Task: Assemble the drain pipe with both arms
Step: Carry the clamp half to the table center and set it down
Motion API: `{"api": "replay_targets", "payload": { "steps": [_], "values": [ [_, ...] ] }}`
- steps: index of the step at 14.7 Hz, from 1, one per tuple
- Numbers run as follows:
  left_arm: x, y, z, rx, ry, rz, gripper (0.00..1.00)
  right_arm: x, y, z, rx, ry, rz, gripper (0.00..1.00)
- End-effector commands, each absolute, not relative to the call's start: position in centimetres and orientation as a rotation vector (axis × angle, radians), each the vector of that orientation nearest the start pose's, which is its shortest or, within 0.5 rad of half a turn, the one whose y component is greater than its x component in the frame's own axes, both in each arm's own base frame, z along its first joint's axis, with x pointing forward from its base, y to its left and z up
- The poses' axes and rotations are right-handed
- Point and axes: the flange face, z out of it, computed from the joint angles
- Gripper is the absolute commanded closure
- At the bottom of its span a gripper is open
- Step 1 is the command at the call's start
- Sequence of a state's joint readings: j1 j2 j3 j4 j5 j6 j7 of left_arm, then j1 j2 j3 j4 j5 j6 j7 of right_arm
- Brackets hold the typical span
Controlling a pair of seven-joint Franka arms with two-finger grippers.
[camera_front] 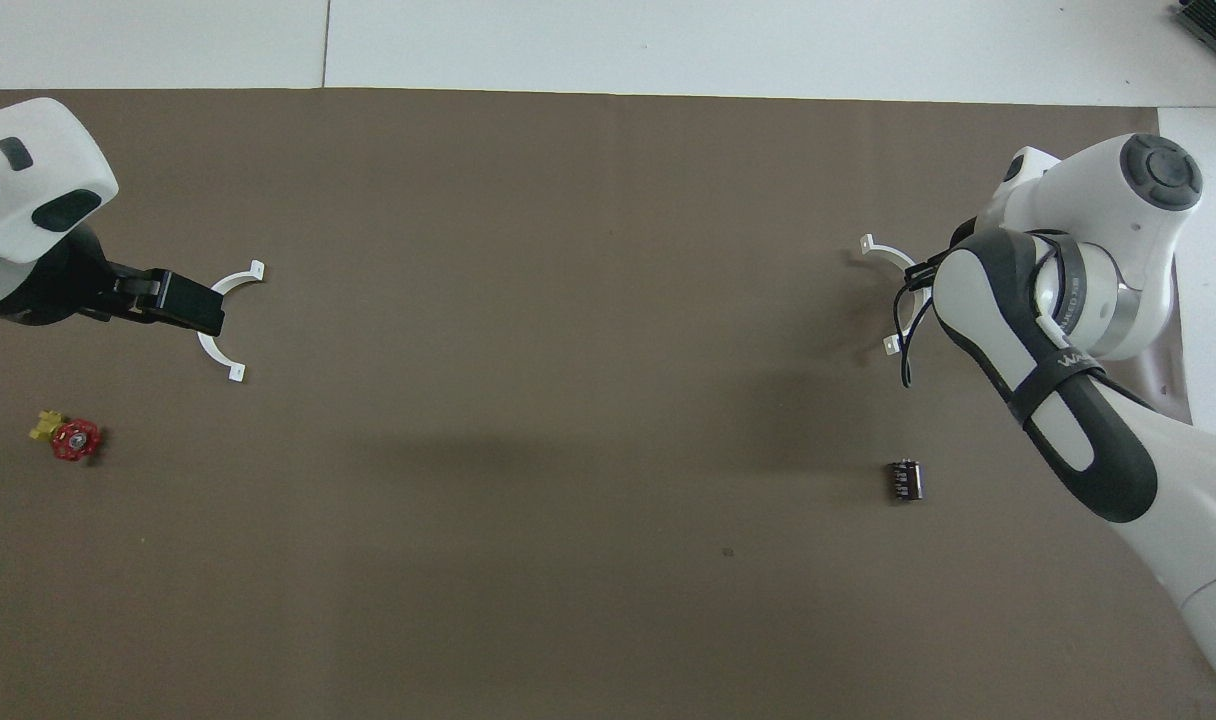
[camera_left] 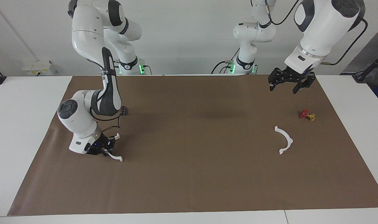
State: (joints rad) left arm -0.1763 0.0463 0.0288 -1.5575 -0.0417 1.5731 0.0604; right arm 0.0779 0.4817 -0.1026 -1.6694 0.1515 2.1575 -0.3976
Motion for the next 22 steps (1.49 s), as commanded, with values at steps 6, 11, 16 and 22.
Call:
{"api": "replay_targets", "payload": {
  "steps": [6,11,16,22],
  "values": [
    [55.6,-8.4,60.5,-3.155,0.316,0.026,0.0,63.5,17.8,37.9,-3.122,-0.217,0.066,1.0],
    [55.6,-8.4,60.5,-3.155,0.316,0.026,0.0,60.3,30.7,34.9,-3.118,-0.194,-0.042,1.0],
    [55.6,-8.4,60.3,-3.155,0.316,0.034,0.0,57.8,36.7,32.1,-3.111,-0.147,-0.097,1.0],
    [55.6,-8.4,60.4,-3.155,0.316,0.026,0.0,57.0,38.1,30.7,-3.144,-0.196,-0.159,1.0]
  ]
}}
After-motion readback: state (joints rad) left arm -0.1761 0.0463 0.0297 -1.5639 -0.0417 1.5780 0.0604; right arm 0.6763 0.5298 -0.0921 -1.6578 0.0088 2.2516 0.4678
